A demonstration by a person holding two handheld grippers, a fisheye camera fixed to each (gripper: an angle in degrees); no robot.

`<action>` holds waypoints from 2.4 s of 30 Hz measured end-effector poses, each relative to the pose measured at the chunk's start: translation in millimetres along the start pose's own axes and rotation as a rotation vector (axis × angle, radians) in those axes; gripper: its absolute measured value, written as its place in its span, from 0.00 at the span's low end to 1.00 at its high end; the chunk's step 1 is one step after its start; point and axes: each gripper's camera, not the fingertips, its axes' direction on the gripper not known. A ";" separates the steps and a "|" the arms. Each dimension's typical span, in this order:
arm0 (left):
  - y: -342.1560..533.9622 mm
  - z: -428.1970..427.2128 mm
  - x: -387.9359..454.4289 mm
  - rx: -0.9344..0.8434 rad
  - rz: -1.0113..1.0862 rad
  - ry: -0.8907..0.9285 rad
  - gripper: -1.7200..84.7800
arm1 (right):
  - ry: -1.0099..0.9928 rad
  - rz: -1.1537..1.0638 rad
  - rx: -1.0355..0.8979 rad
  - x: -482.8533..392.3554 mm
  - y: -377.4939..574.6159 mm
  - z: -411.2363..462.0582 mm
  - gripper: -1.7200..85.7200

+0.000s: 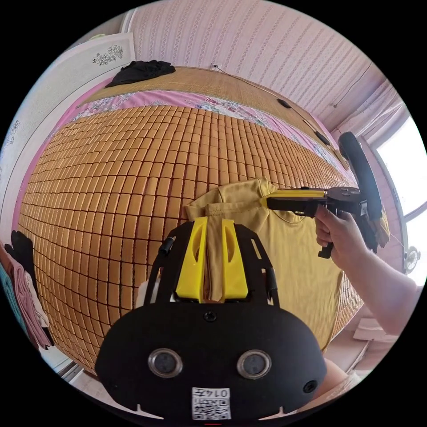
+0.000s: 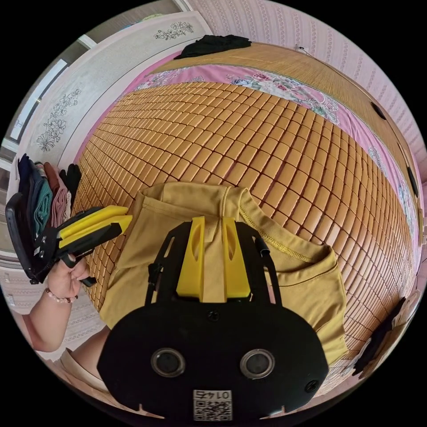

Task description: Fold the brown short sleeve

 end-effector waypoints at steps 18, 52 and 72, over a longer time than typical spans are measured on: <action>91.1 -125.4 -108.3 0.254 -0.235 -0.026 0.01 | -0.158 -0.294 0.239 -133.4 -102.2 -68.7 0.01; 218.2 -123.8 -272.3 0.105 -0.702 0.024 0.07 | -0.114 -0.575 -0.114 -353.0 -143.6 54.3 0.08; 182.8 -152.8 -210.8 0.383 -0.304 0.140 0.01 | -0.326 -0.168 0.286 -178.2 -69.2 -40.6 0.02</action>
